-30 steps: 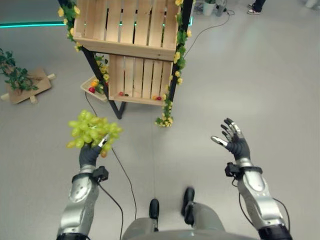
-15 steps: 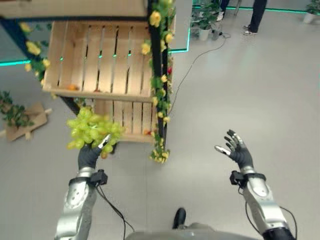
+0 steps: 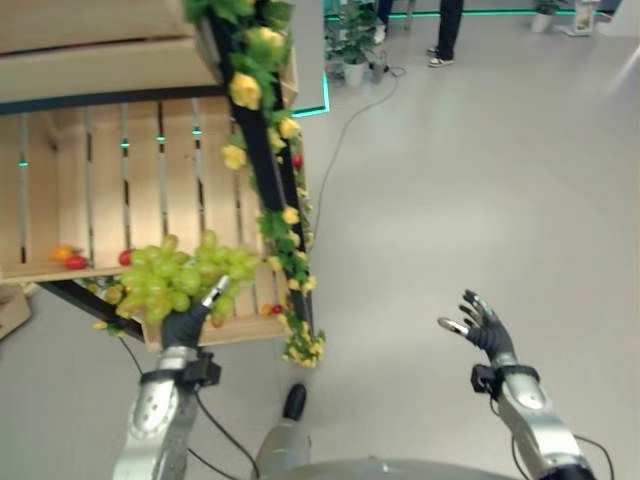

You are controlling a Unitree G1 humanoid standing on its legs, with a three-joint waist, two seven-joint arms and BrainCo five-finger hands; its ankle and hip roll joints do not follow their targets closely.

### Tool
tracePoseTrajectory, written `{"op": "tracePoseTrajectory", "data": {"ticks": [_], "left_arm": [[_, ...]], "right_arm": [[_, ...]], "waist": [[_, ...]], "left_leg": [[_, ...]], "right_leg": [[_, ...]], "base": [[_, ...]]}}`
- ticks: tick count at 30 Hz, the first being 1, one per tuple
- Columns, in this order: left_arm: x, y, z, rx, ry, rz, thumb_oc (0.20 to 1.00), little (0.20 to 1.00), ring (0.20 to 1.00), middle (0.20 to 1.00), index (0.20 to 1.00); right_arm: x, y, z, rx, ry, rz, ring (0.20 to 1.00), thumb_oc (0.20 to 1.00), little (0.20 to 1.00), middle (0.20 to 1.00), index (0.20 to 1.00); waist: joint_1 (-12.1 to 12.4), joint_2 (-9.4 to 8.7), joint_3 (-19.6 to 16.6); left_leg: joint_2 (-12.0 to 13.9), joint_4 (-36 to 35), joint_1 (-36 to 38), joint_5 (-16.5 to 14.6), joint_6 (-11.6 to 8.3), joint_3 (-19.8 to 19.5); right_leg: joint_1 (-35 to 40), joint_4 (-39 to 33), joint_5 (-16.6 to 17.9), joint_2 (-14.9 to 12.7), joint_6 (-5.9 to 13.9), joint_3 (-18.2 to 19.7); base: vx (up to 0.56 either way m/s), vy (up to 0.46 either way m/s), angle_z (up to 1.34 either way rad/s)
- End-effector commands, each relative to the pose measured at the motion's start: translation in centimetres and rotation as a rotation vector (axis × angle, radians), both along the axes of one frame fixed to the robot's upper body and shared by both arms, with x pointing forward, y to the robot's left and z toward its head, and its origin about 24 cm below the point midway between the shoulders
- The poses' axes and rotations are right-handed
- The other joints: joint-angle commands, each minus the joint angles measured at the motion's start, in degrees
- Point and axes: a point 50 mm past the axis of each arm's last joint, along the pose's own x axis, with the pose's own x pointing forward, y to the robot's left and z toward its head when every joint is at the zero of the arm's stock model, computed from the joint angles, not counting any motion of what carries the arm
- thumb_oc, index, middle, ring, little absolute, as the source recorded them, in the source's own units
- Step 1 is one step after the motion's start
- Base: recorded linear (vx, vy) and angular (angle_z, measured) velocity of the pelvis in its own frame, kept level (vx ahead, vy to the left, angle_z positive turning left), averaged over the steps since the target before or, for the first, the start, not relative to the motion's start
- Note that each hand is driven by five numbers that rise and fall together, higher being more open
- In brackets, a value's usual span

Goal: Pick up the fruits from the basket on one side to the basket on the other side

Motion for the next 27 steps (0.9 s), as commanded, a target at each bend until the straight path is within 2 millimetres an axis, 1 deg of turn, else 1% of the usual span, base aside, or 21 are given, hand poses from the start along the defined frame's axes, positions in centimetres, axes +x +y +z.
{"op": "tracePoseTrajectory", "data": {"ticks": [1, 7, 10, 12, 15, 20, 21, 22, 27], "left_arm": [[3.9, 5.0, 6.8, -0.043, -0.334, 0.271, 0.2, 0.2, 0.2, 0.2, 0.2], [4.0, 5.6, 7.3, -0.061, -0.352, 0.312, 0.2, 0.2, 0.2, 0.2, 0.2], [4.1, 6.3, 7.5, -0.06, -0.364, 0.358, 0.2, 0.2, 0.2, 0.2, 0.2], [4.0, 7.3, 8.1, -0.047, -0.384, 0.412, 0.2, 0.2, 0.2, 0.2, 0.2], [3.9, 7.8, 8.4, -0.039, -0.397, 0.427, 0.2, 0.2, 0.2, 0.2, 0.2], [2.9, 7.9, 9.2, -0.04, -0.439, 0.389, 0.2, 0.2, 0.2, 0.2, 0.2], [2.6, 7.6, 9.5, -0.04, -0.446, 0.349, 0.2, 0.2, 0.2, 0.2, 0.2], [2.6, 7.6, 9.5, -0.04, -0.446, 0.348, 0.2, 0.2, 0.2, 0.2, 0.2], [1.7, 7.2, 10.3, -0.06, -0.464, 0.231, 0.2, 0.2, 0.2, 0.2, 0.2]], "right_arm": [[1.8, 0.5, 1.8, -0.013, -0.093, 0.043, 1.0, 1.0, 1.0, 1.0, 1.0], [1.7, 0.9, 1.3, -0.005, -0.069, 0.049, 1.0, 1.0, 1.0, 1.0, 1.0], [1.6, 1.0, 1.0, -0.002, -0.058, 0.049, 1.0, 1.0, 1.0, 1.0, 1.0], [1.4, 1.0, 0.7, 0.0, -0.042, 0.046, 1.0, 1.0, 1.0, 1.0, 1.0], [1.3, 1.1, 0.4, 0.001, -0.027, 0.047, 1.0, 1.0, 1.0, 1.0, 1.0], [1.0, 1.1, -0.6, 0.003, 0.021, 0.04, 1.0, 1.0, 1.0, 1.0, 1.0], [0.8, 1.0, -1.0, 0.003, 0.04, 0.041, 1.0, 1.0, 1.0, 1.0, 1.0], [0.8, 1.0, -1.0, 0.003, 0.04, 0.041, 1.0, 1.0, 1.0, 1.0, 1.0], [0.6, 0.8, -1.8, -0.004, 0.086, 0.052, 1.0, 1.0, 1.0, 1.0, 1.0]], "waist": [[-1.6, -1.45, -2.0], [-1.7, -2.01, -2.1], [-1.7, -2.11, -2.2], [-1.6, -2.09, -2.2], [-1.6, -2.09, -2.3], [-1.0, -1.99, -2.3], [-0.9, -1.86, -2.3], [-0.9, -1.88, -2.3], [-0.2, -1.35, -2.3]], "left_leg": [[0.5, -2.2, 4.3, -5.1, -0.34, 0.1], [0.2, -2.2, 4.2, -5.5, 0.0, 0.3], [0.0, -2.2, 4.0, -5.6, 0.13, 0.4], [-0.1, -2.2, 3.9, -5.7, 0.28, 0.4], [-0.2, -2.2, 3.9, -5.7, 0.3, 0.3], [-0.2, -2.2, 4.0, -5.7, 0.46, 0.2], [-0.2, -2.2, 4.0, -5.6, 0.52, 0.1], [-0.2, -2.2, 4.0, -5.6, 0.51, 0.0], [-0.3, -2.2, 4.1, -5.4, 0.63, -0.3]], "right_leg": [[-3.4, -3.5, 4.8, -3.2, 2.83, 2.1], [-3.8, -3.5, 5.0, -3.9, 3.37, 2.2], [-4.2, -3.5, 5.0, -4.1, 3.68, 2.2], [-4.2, -3.5, 5.1, -4.4, 3.82, 2.3], [-4.3, -3.5, 5.1, -4.4, 3.86, 2.4], [-4.2, -3.5, 5.0, -4.4, 3.89, 2.3], [-4.2, -3.5, 4.9, -4.4, 3.91, 2.1], [-4.2, -3.5, 4.9, -4.4, 3.91, 2.1], [-3.9, -3.5, 4.8, -4.2, 3.84, 2.0]], "base": [[0.05, 0.05, -0.04], [0.02, 0.022, 0.01], [0.0, 0.007, -0.07], [-0.01, 0.008, 0.0], [0.0, 0.001, 0.01], [-0.01, -0.011, -0.04], [0.0, 0.0, 0.0], [0.0, 0.0, 0.0], [0.0, 0.0, 0.0]]}}
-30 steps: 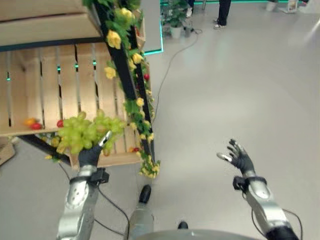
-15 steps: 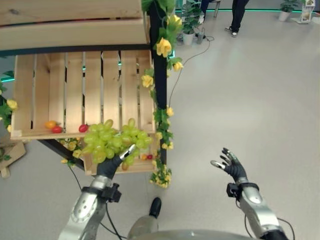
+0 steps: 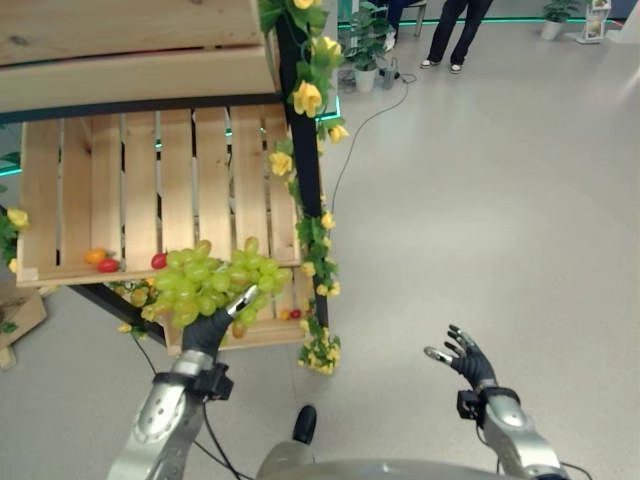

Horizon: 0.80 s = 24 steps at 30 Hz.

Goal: Pick up the fruits from the basket on one side to the basket on the other side

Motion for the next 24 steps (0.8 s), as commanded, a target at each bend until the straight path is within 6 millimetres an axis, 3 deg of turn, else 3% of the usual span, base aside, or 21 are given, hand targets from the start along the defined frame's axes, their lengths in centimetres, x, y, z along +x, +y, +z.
{"op": "tracePoseTrajectory", "data": {"ticks": [1, 7, 13, 24], "left_arm": [[1.3, 5.9, 10.4, -0.011, -0.523, 0.22, 0.2, 0.2, 0.2, 0.2, 0.2], [0.8, 6.3, 10.2, 0.007, -0.471, 0.121, 0.2, 0.2, 0.2, 0.2, 0.2], [0.2, 6.3, 7.8, 0.037, -0.315, 0.078, 0.2, 0.2, 0.2, 0.2, 0.2], [-1.0, 6.2, 6.0, -0.018, -0.211, 0.035, 0.2, 0.2, 0.2, 0.2, 0.2]], "right_arm": [[2.8, 0.7, 1.8, -0.021, -0.107, 0.076, 1.0, 1.0, 1.0, 1.0, 1.0], [2.8, 0.6, 1.6, -0.024, -0.091, 0.101, 1.0, 1.0, 1.0, 1.0, 1.0], [3.3, 0.4, 1.8, -0.04, -0.094, 0.12, 1.0, 1.0, 1.0, 1.0, 1.0], [4.1, 0.1, 2.4, -0.054, -0.118, 0.133, 1.0, 1.0, 1.0, 1.0, 1.0]], "waist": [[0.2, -2.34, -0.2], [0.7, -1.7, -0.2], [1.4, -0.96, 0.6], [3.6, 1.02, 2.3]], "left_leg": [[-1.4, -0.3, 2.9, -4.1, 0.3, -0.8], [-1.1, -0.3, 3.1, -3.7, 0.4, -0.9], [-0.8, 0.3, 3.1, -3.2, 0.21, -1.3], [-1.1, 2.5, 2.1, -1.6, -0.95, -3.1]], "right_leg": [[-1.8, -1.2, 1.9, -4.0, 3.54, 1.2], [-1.3, -1.2, 1.5, -3.7, 3.34, 0.9], [-0.8, -1.2, 1.2, -3.2, 2.92, 0.2], [1.1, -1.2, 0.6, -2.4, 1.94, -1.8]], "base": [[0.0, 0.0, 0.0], [-0.02, -0.027, 0.03], [-0.03, -0.046, 0.03], [-0.05, -0.044, 0.09]]}}
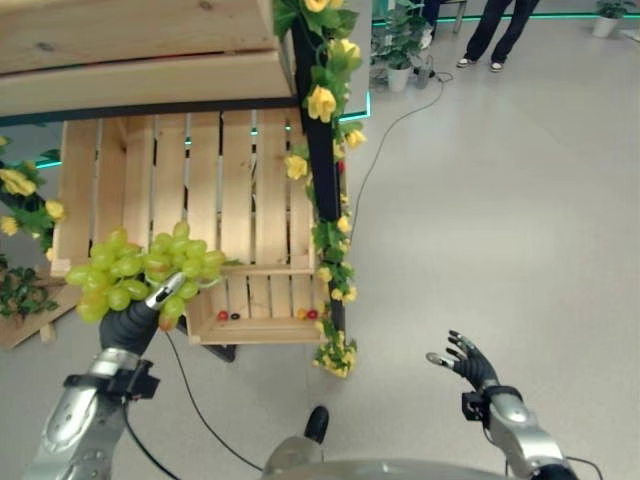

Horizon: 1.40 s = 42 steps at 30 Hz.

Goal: Pick up the fruits from the basket on one side to the basket on the other side

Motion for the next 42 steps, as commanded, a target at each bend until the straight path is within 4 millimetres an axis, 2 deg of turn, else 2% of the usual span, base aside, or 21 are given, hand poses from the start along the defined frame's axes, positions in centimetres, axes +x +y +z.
{"op": "tracePoseTrajectory", "data": {"ticks": [1, 2, 3, 4, 5, 6, 7, 10, 11, 16, 27, 33, 40, 42], "left_arm": [[0.5, -0.2, 2.6, 0.011, -0.149, -0.032, 0.2, 0.2, 0.2, 0.2, 0.2], [0.8, -0.4, 3.0, 0.01, -0.172, -0.042, 0.2, 0.2, 0.2, 0.2, 0.2], [0.8, -0.4, 3.0, 0.01, -0.173, -0.043, 0.2, 0.2, 0.2, 0.2, 0.2], [1.2, -0.6, 3.4, 0.005, -0.202, -0.05, 0.2, 0.2, 0.2, 0.2, 0.2], [1.2, -0.6, 3.4, 0.006, -0.202, -0.051, 0.2, 0.2, 0.2, 0.2, 0.2], [1.2, -0.5, 3.5, -0.003, -0.219, -0.043, 0.2, 0.2, 0.2, 0.2, 0.2], [1.2, -0.6, 3.8, -0.007, -0.238, -0.04, 0.2, 0.2, 0.2, 0.2, 0.2], [1.6, -0.5, 4.4, -0.019, -0.285, -0.018, 0.2, 0.2, 0.2, 0.2, 0.2], [1.6, -0.2, 5.3, -0.011, -0.325, -0.004, 0.2, 0.2, 0.2, 0.2, 0.2], [2.2, 0.4, 5.3, -0.04, -0.34, 0.05, 0.2, 0.2, 0.2, 0.2, 0.2], [4.0, 0.7, 6.3, 0.006, -0.348, 0.067, 0.2, 0.2, 0.2, 0.2, 0.2], [4.9, 0.9, 8.2, 0.072, -0.386, 0.033, 0.2, 0.2, 0.2, 0.2, 0.2], [6.1, 0.0, 11.1, 0.124, -0.45, -0.069, 0.2, 0.2, 0.2, 0.2, 0.2], [6.5, 0.0, 11.3, 0.127, -0.444, -0.077, 0.2, 0.2, 0.2, 0.2, 0.2]], "right_arm": [[3.4, 0.8, 2.7, -0.022, -0.153, 0.075, 1.0, 1.0, 1.0, 1.0, 1.0], [3.7, 0.4, 3.2, -0.037, -0.178, 0.061, 1.0, 1.0, 1.0, 1.0, 1.0], [3.8, 0.4, 3.2, -0.038, -0.18, 0.061, 1.0, 1.0, 1.0, 1.0, 1.0], [4.0, 0.1, 3.7, -0.048, -0.202, 0.049, 1.0, 1.0, 1.0, 1.0, 1.0], [4.1, 0.1, 3.7, -0.048, -0.202, 0.048, 1.0, 1.0, 1.0, 1.0, 1.0], [4.3, 0.3, 4.0, -0.045, -0.218, 0.059, 1.0, 1.0, 1.0, 1.0, 1.0], [4.3, 0.6, 3.9, -0.043, -0.217, 0.068, 1.0, 1.0, 1.0, 1.0, 1.0], [4.0, 0.9, 3.3, -0.044, -0.186, 0.078, 1.0, 1.0, 1.0, 1.0, 1.0], [3.9, 1.1, 3.0, -0.033, -0.176, 0.087, 1.0, 1.0, 1.0, 1.0, 1.0], [3.5, 1.6, 2.4, -0.024, -0.147, 0.097, 1.0, 1.0, 1.0, 1.0, 1.0], [3.0, 1.8, 1.8, -0.026, -0.111, 0.102, 1.0, 1.0, 1.0, 1.0, 1.0], [2.6, 1.9, 1.2, -0.022, -0.079, 0.099, 1.0, 1.0, 1.0, 1.0, 1.0], [2.0, 2.3, 0.2, -0.023, -0.029, 0.117, 1.0, 1.0, 1.0, 1.0, 1.0], [1.8, 2.4, 0.1, -0.021, -0.019, 0.123, 1.0, 1.0, 1.0, 1.0, 1.0]], "waist": [[0.6, -0.49, 0.8], [0.6, -0.09, 2.4], [0.5, -0.12, 2.3], [-0.2, -0.8, 2.9], [-0.1, -0.85, 2.8], [0.5, -1.09, 2.3], [0.8, -1.34, 1.9], [0.3, -0.91, 0.6], [0.1, -0.86, 0.2], [-0.1, -0.56, 0.1], [-2.1, -0.56, -0.5], [-3.3, -0.97, -1.0], [-4.6, -1.2, -1.6], [-5.0, -1.26, -1.8]], "left_leg": [[0.6, 2.3, -2.2, -0.9, -0.34, -1.5], [1.3, 2.8, -5.6, 1.1, -1.47, 0.1], [1.2, 3.0, -5.9, 1.1, -1.5, 0.0], [1.8, 4.6, -8.6, 0.3, -0.89, 6.0], [1.8, 4.8, -8.9, 0.3, -0.85, 6.1], [1.1, 5.2, -8.0, -0.4, -0.42, 4.3], [0.5, 4.9, -6.2, -2.3, 0.07, 3.0], [0.6, 1.8, -4.9, -1.9, 0.47, 1.1], [1.0, 1.4, -4.9, -1.4, 0.46, 1.6], [1.6, 1.2, -4.4, -0.2, 0.06, 2.1], [2.7, 0.8, -2.7, -0.8, -0.35, 3.7], [2.9, 0.4, -2.1, -1.3, -0.36, 4.5], [3.2, -0.1, -1.2, -1.9, -0.37, 5.3], [3.3, -0.1, -0.9, -2.1, -0.42, 5.5]], "right_leg": [[-4.8, 0.2, 1.7, -1.9, 1.41, -0.1], [-5.9, 0.2, 2.1, -2.5, 1.6, -1.8], [-6.1, 0.2, 2.1, -2.5, 1.61, -1.9], [-8.2, 0.2, 3.2, -4.4, 2.4, -4.3], [-8.4, 0.2, 3.2, -4.5, 2.43, -4.2], [-9.1, 0.2, 3.4, -4.2, 2.48, -3.8], [-9.3, 0.2, 3.5, -3.8, 2.43, -2.9], [-10.0, 0.2, 3.4, -2.7, 2.41, -2.6], [-9.7, 0.2, 2.9, -2.2, 2.23, -2.8], [-8.1, 0.2, 2.0, -1.7, 1.58, -2.8], [-6.7, 0.2, 1.4, -1.2, 1.51, -1.8], [-6.8, 0.2, 1.3, -1.3, 1.87, -1.5], [-6.7, 0.2, 1.3, -1.5, 2.25, -1.1], [-6.5, 0.2, 1.3, -1.5, 2.35, -1.1]], "base": [[-0.27, -0.01, 0.27], [-0.24, -0.001, 0.29], [-0.36, 0.051, 0.59], [-0.18, 0.038, 0.59], [-0.2, 0.015, 0.61], [-0.01, -0.057, 0.4], [-0.05, -0.069, 0.26], [0.0, -0.044, -0.11], [0.06, -0.024, 0.5], [0.03, -0.005, 0.11], [0.05, 0.001, -0.07], [0.02, 0.002, -0.01], [0.0, 0.0, 0.0], [0.03, 0.0, -0.04]]}}
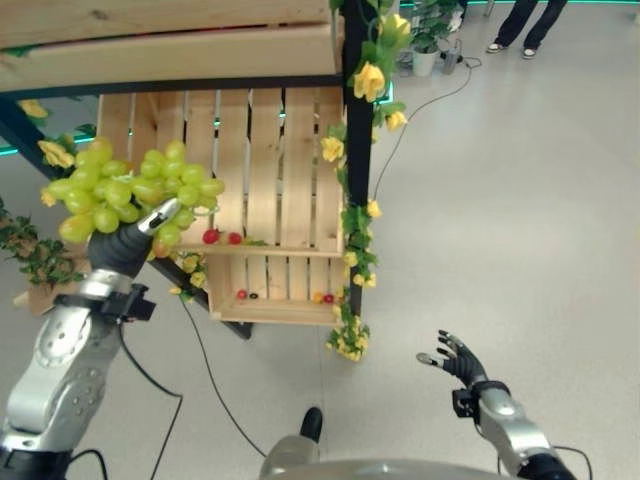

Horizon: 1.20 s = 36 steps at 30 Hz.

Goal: Pick up the fruits from the basket on one side to the basket on the other side

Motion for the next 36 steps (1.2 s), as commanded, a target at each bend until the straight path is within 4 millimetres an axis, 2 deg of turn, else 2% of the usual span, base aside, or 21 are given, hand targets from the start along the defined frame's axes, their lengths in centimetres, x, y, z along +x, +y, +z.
{"op": "tracePoseTrajectory", "data": {"ticks": [1, 7, 8, 11, 15, 16, 17, 18, 19, 20, 21, 22, 27, 28, 30, 31, 33, 36], "left_arm": [[0.6, 0.6, 2.6, -0.04, -0.151, 0.005, 0.2, 0.2, 0.2, 0.2, 0.2], [2.4, 2.4, 2.4, 0.048, -0.105, 0.134, 0.2, 0.2, 0.2, 0.2, 0.2], [2.8, 3.2, 2.0, 0.087, -0.076, 0.194, 0.2, 0.2, 0.2, 0.2, 0.2], [3.5, 4.3, 1.3, 0.148, -0.027, 0.258, 0.2, 0.2, 0.2, 0.2, 0.2], [5.4, 5.9, 0.8, 0.273, 0.053, 0.359, 0.2, 0.2, 0.2, 0.2, 0.2], [5.9, 6.2, 0.9, 0.316, 0.068, 0.384, 0.2, 0.2, 0.2, 0.2, 0.2], [6.8, 6.5, 2.0, 0.466, 0.062, 0.421, 0.2, 0.2, 0.2, 0.2, 0.2], [7.4, 6.3, 2.2, 0.451, 0.051, 0.437, 0.2, 0.2, 0.2, 0.2, 0.2], [7.9, 6.8, 3.1, 0.598, 0.053, 0.472, 0.2, 0.2, 0.2, 0.2, 0.2], [8.2, 6.7, 3.7, 0.66, 0.031, 0.512, 0.36, 0.36, 0.36, 0.36, 0.36], [8.6, 6.6, 3.7, 0.694, 0.028, 0.529, 0.586, 0.586, 0.586, 0.586, 0.586], [9.0, 6.8, 4.2, 0.835, 0.025, 0.578, 1.0, 1.0, 1.0, 1.0, 1.0], [9.5, 6.1, 6.1, 1.221, -0.11, 0.781, 1.0, 1.0, 1.0, 1.0, 1.0], [9.7, 5.2, 6.4, 1.346, -0.169, 0.812, 1.0, 1.0, 1.0, 1.0, 1.0], [9.7, 4.6, 6.1, 1.437, -0.222, 0.843, 1.0, 1.0, 1.0, 1.0, 1.0], [9.7, 4.1, 5.9, 1.468, -0.237, 0.828, 1.0, 1.0, 1.0, 1.0, 1.0], [9.1, 4.5, 5.7, 1.492, -0.238, 0.845, 1.0, 1.0, 1.0, 1.0, 1.0], [8.4, 4.8, 4.7, 1.417, -0.22, 0.839, 1.0, 1.0, 1.0, 1.0, 1.0]], "right_arm": [[1.7, 1.1, 1.3, 0.006, -0.082, 0.06, 1.0, 1.0, 1.0, 1.0, 1.0], [1.5, 1.3, 1.0, -0.007, -0.06, 0.071, 1.0, 1.0, 1.0, 1.0, 1.0], [1.5, 1.3, 0.9, -0.008, -0.057, 0.07, 1.0, 1.0, 1.0, 1.0, 1.0], [1.4, 1.4, 0.8, -0.01, -0.051, 0.072, 1.0, 1.0, 1.0, 1.0, 1.0], [1.2, 1.5, 0.7, -0.015, -0.041, 0.08, 1.0, 1.0, 1.0, 1.0, 1.0], [1.2, 1.5, 0.7, -0.02, -0.036, 0.087, 1.0, 1.0, 1.0, 1.0, 1.0], [1.3, 1.5, 0.6, -0.026, -0.033, 0.09, 1.0, 1.0, 1.0, 1.0, 1.0], [1.5, 1.5, 0.8, -0.023, -0.04, 0.09, 1.0, 1.0, 1.0, 1.0, 1.0], [1.5, 1.5, 0.8, -0.027, -0.039, 0.095, 1.0, 1.0, 1.0, 1.0, 1.0], [1.4, 1.5, 0.7, -0.026, -0.04, 0.096, 1.0, 1.0, 1.0, 1.0, 1.0], [1.4, 1.5, 0.8, -0.026, -0.045, 0.093, 1.0, 1.0, 1.0, 1.0, 1.0], [1.3, 1.5, 0.7, -0.031, -0.041, 0.098, 1.0, 1.0, 1.0, 1.0, 1.0], [1.1, 1.6, 0.9, -0.035, -0.066, 0.096, 1.0, 1.0, 1.0, 1.0, 1.0], [1.1, 1.7, 1.0, -0.041, -0.074, 0.103, 1.0, 1.0, 1.0, 1.0, 1.0], [1.0, 1.7, 1.0, -0.047, -0.084, 0.103, 1.0, 1.0, 1.0, 1.0, 1.0], [1.1, 1.6, 1.1, -0.049, -0.09, 0.098, 1.0, 1.0, 1.0, 1.0, 1.0], [0.8, 1.4, 1.2, -0.047, -0.092, 0.096, 1.0, 1.0, 1.0, 1.0, 1.0], [0.5, 1.3, 1.0, -0.049, -0.079, 0.092, 1.0, 1.0, 1.0, 1.0, 1.0]], "waist": [[-1.4, -0.46, -2.8], [-2.2, -0.49, -3.0], [-2.4, -0.55, -3.0], [-2.9, -0.64, -3.1], [-3.9, -0.83, -3.3], [-4.4, -0.82, -3.4], [-4.6, -0.88, -3.3], [-4.8, -0.98, -3.3], [-5.2, -1.08, -3.3], [-5.5, -1.17, -3.4], [-5.5, -1.3, -3.4], [-5.7, -1.42, -3.5], [-6.2, -2.07, -3.7], [-6.3, -2.15, -3.7], [-6.4, -2.35, -3.7], [-6.4, -2.43, -3.7], [-6.3, -2.51, -3.7], [-6.2, -2.38, -3.7]], "left_leg": [[1.9, -1.0, -2.2, 1.1, -0.52, 0.8], [2.1, -1.0, -1.6, 0.8, -0.62, 1.6], [2.2, -1.0, -1.6, 0.7, -0.66, 1.9], [2.3, -1.0, -1.5, 0.6, -0.65, 2.2], [2.4, -1.0, -1.4, 0.4, -0.69, 2.9], [2.5, -1.0, -1.3, 0.4, -0.69, 3.0], [2.5, -1.0, -1.3, 0.3, -0.74, 3.1], [2.6, -1.0, -1.3, 0.3, -0.74, 3.2], [2.6, -1.0, -1.3, 0.2, -0.79, 3.4], [2.6, -1.0, -1.3, 0.2, -0.81, 3.5], [2.6, -1.0, -1.2, 0.1, -0.82, 3.6], [2.7, -1.0, -1.2, 0.1, -0.83, 3.7], [2.8, -1.0, -0.7, -0.5, -0.82, 4.2], [2.8, -1.0, -0.6, -0.7, -0.84, 4.2], [2.7, -1.0, -0.5, -0.9, -0.83, 4.3], [2.8, -1.0, -0.5, -1.0, -0.83, 4.3], [2.8, -1.0, -0.4, -1.1, -0.82, 4.5], [2.8, -1.0, -0.1, -1.3, -0.73, 4.6]], "right_leg": [[-3.9, 0.2, -0.9, 0.8, 1.24, 1.3], [-3.7, 0.2, -0.9, 0.8, 1.39, 1.6], [-3.8, 0.2, -0.9, 0.8, 1.46, 1.7], [-3.8, 0.2, -1.0, 0.8, 1.51, 2.0], [-3.8, 0.2, -0.9, 0.9, 1.62, 2.4], [-3.9, 0.2, -0.8, 0.9, 1.65, 2.5], [-3.9, 0.2, -0.8, 0.8, 1.71, 2.6], [-4.0, 0.2, -0.7, 0.8, 1.74, 2.7], [-4.1, 0.2, -0.7, 0.8, 1.82, 2.7], [-4.1, 0.2, -0.7, 0.8, 1.86, 2.8], [-4.1, 0.2, -0.7, 0.7, 1.91, 2.8], [-4.1, 0.2, -0.7, 0.7, 1.95, 2.9], [-4.0, 0.2, -0.8, 0.7, 2.13, 3.4], [-4.0, 0.2, -0.9, 0.7, 2.12, 3.5], [-3.9, 0.2, -1.1, 0.8, 2.09, 3.7], [-3.9, 0.2, -1.1, 0.8, 2.08, 3.8], [-3.8, 0.2, -1.2, 0.8, 2.09, 3.9], [-3.7, 0.2, -1.2, 0.8, 2.02, 4.1]], "base": [[0.03, 0.005, -0.11], [0.02, 0.002, -0.04], [0.02, 0.004, -0.05], [0.02, 0.002, -0.04], [0.0, 0.0, 0.0], [0.02, 0.004, -0.07], [0.01, -0.004, -0.05], [0.01, 0.0, -0.09], [0.01, 0.0, -0.1], [0.01, 0.002, -0.13], [0.02, 0.001, -0.06], [0.0, 0.0, 0.0], [0.01, 0.002, -0.03], [0.02, 0.002, -0.05], [0.02, 0.002, -0.13], [0.02, 0.004, -0.15], [0.02, 0.006, -0.09], [0.02, 0.006, -0.05]]}}
